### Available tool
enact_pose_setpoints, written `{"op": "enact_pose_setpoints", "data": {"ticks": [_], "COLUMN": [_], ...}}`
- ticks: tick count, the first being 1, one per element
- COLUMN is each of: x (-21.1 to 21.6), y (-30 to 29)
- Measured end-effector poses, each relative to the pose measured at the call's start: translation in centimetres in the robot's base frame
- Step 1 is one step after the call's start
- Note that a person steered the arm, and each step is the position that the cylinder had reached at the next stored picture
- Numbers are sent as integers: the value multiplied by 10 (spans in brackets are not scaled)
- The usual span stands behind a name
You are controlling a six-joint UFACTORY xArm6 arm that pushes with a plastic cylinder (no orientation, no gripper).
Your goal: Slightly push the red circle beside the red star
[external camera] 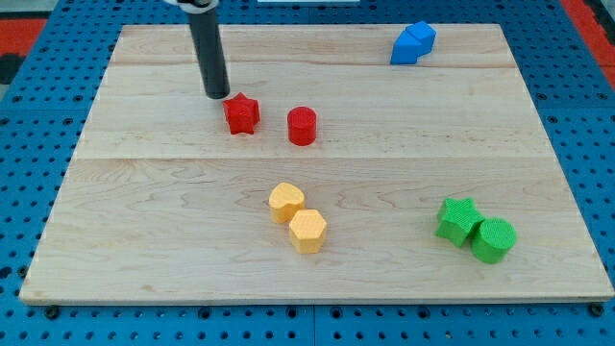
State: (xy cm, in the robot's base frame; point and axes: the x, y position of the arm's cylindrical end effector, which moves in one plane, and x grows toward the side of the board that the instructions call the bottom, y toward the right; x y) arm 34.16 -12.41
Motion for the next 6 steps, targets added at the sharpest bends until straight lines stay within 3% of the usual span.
{"op": "enact_pose_setpoints", "data": {"ticks": [1,2,3,4,6], "x": [10,-12,-8,66,39], "y": [50,82,168,206,134]}}
